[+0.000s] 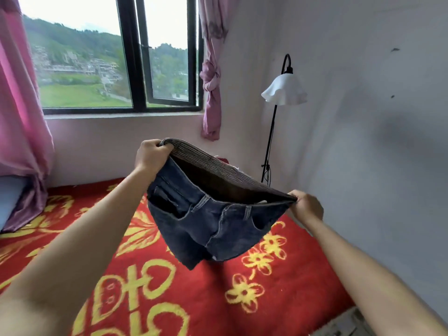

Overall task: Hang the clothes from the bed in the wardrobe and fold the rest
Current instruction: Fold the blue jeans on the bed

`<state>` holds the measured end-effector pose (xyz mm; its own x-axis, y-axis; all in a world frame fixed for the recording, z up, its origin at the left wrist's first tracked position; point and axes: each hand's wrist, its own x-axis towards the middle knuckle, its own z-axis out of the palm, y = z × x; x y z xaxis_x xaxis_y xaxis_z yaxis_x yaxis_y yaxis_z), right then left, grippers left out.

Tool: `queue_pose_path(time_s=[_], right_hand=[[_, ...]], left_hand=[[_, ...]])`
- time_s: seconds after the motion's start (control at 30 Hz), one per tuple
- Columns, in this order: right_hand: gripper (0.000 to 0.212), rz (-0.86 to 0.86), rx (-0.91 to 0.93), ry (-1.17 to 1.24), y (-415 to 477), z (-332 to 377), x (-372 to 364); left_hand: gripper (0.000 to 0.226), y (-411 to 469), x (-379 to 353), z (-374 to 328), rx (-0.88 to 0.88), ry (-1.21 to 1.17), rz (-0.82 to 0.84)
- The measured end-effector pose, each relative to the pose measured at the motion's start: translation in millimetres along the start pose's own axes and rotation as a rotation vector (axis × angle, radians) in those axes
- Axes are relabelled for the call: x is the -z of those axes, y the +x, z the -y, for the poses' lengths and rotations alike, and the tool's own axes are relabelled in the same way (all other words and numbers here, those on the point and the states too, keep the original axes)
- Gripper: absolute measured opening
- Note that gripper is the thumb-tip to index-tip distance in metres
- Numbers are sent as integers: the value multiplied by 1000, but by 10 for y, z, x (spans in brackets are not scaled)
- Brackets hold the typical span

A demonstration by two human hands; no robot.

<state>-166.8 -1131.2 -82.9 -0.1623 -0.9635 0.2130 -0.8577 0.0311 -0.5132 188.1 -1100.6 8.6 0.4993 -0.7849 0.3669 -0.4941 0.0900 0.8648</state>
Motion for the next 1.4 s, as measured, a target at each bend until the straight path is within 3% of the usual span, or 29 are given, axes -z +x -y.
queue_pose_path(time_s=[0.13,0.17,0.3,0.37,0.47,0.57,0.67,0.73,0.8,0.9,1.0,1.13,1.23,1.4], right_hand=[[31,-166,185,212,563,776,591],[33,-203,227,299,663,965,706],[30,-395,286,704,1028,1754,1054],[35,-446,257,954,1116,2084,1198],[41,-509,261,1032,1165,2349,1278],[36,-408,338,891,1214,2308,1042],[28,-182,345,645,1320,2040,520],[19,71,244,598,1283,1801,123],[27,299,170,521,1239,1500,-252],[25,521,116,285,1127,1027,-656],[17,633,29,257,989,730,-977],[9,704,-71,418,771,658,-1341],[16,725,-50,487,611,811,-1608],[11,737,120,368,365,1171,-2013]], left_hand=[[15,23,655,-34,-165,-32,11],[26,-21,789,-99,-238,11,11],[107,-197,1245,-421,-479,64,110],[121,-274,1366,-534,-579,216,144],[97,-355,1404,-572,-657,510,-26],[52,-371,1371,-330,-665,515,-248],[18,-388,1261,120,-505,361,-207],[15,-479,1120,460,-288,243,8],[6,-616,967,829,-91,160,162],[10,-913,724,1325,248,5,206],[16,-1216,518,1682,456,-98,137],[6,-1540,438,1856,557,-200,24],[7,-1770,466,1968,631,-281,-57],[6,-2105,693,2237,709,-357,-186]])
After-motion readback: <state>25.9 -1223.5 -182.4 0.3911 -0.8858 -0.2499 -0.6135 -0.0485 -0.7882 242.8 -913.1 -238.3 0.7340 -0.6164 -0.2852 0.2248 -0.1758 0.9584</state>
